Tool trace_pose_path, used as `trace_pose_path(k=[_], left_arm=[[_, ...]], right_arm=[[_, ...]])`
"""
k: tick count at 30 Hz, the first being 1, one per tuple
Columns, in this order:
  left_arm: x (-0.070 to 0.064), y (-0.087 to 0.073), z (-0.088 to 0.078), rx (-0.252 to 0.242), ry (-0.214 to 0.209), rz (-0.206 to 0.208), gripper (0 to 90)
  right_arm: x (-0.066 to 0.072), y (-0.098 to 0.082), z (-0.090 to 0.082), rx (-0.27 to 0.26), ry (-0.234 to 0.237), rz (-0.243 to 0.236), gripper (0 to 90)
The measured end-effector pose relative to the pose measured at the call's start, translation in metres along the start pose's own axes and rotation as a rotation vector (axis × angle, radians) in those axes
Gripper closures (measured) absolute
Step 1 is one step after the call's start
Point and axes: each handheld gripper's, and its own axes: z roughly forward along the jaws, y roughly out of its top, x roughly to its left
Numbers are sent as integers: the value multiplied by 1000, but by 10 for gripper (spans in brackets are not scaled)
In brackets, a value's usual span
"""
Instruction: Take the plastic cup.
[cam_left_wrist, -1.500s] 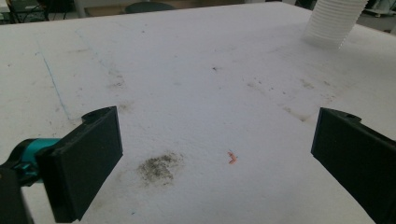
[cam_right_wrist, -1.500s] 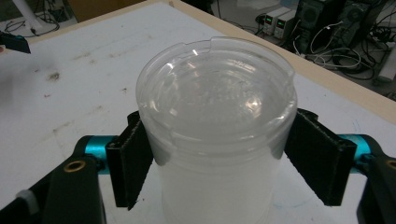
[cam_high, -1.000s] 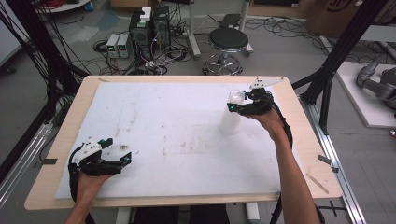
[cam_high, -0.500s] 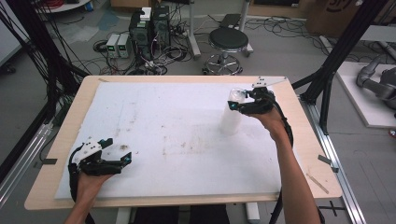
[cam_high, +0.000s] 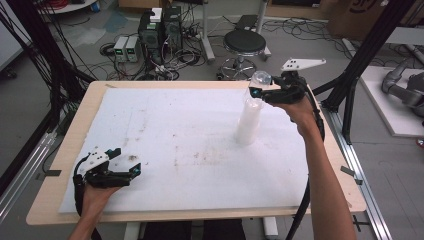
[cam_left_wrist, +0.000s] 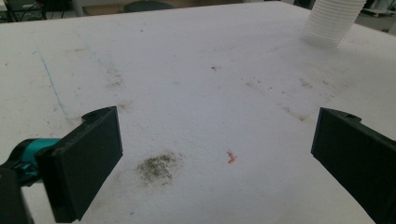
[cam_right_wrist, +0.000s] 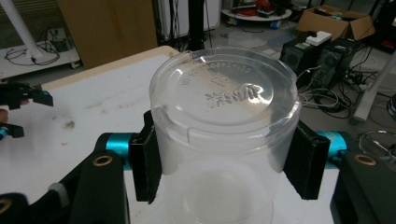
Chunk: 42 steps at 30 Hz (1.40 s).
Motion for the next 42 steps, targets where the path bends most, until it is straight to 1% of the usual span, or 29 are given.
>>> trace_pose_path(k=[2,3,4,6,9,11,13,14,15,17,18,20,21,22,25,26,27,28,30,31,32,34,36,37,38,39,40,41,42], left_arm=[[0,0,0,3,1,0,19],[0,0,0,2,1,-2,19],[0,0,0,4,2,-2,19],[0,0,0,4,2,-2,20],[0,0,0,3,3,-2,19],[0,0,0,4,1,0,19],[0,0,0,3,-3,-6,19],[0,0,0,3,-3,-6,19],[1,0,0,5,-6,-8,19],[1,0,1,7,-9,-12,19],[1,0,1,7,-9,-12,19],[1,0,1,6,-10,-12,19],[1,0,1,8,-9,-12,19],[1,0,1,8,-9,-12,19],[1,0,1,11,-9,-10,19],[1,0,1,11,-10,-11,20],[1,0,1,12,-11,-10,20],[1,0,1,10,-12,-9,19],[1,0,1,11,-12,-3,19],[1,0,1,11,-12,-3,19],[0,0,1,10,-11,-2,19],[0,0,1,6,-12,-3,19],[1,0,1,5,-12,-4,19],[1,0,1,7,-12,-4,19],[1,0,0,6,-13,-6,19],[1,0,0,6,-13,-6,20],[1,0,0,5,-12,-6,19],[1,0,0,4,-14,-4,19],[1,0,0,4,-14,-1,19]], right_arm=[[1,6,-4,-9,-3,-6,391],[1,6,-4,-9,-3,-6,391],[2,10,-7,-7,-9,-10,392],[3,12,-9,-9,-8,-16,392],[3,12,-10,-6,-14,-12,392],[4,12,-11,0,-8,-7,392],[11,12,-12,-5,6,-4,392],[11,12,-12,-5,6,-4,392],[19,9,-13,-20,23,-8,392],[28,5,-14,-36,43,-10,393],[32,4,-15,-39,54,-4,393],[41,-2,-17,-65,75,-1,394],[46,-5,-17,-77,94,2,394],[51,-9,-17,-74,108,6,394],[68,-21,-17,-89,143,4,394],[73,-25,-16,-90,149,-3,394],[73,-25,-16,-90,149,-3,394],[84,-34,-11,-89,178,-11,394],[92,-40,-7,-84,190,-15,394],[92,-40,-7,-84,190,-15,394],[97,-44,-4,-85,197,-21,393],[109,-53,3,-84,220,-31,393],[117,-59,9,-81,237,-40,393],[122,-64,13,-80,251,-45,393],[127,-69,19,-77,275,-46,393],[127,-69,19,-77,275,-46,393],[133,-75,25,-63,296,-53,393],[133,-75,25,-63,296,-53,393],[135,-77,28,-64,308,-58,393]])
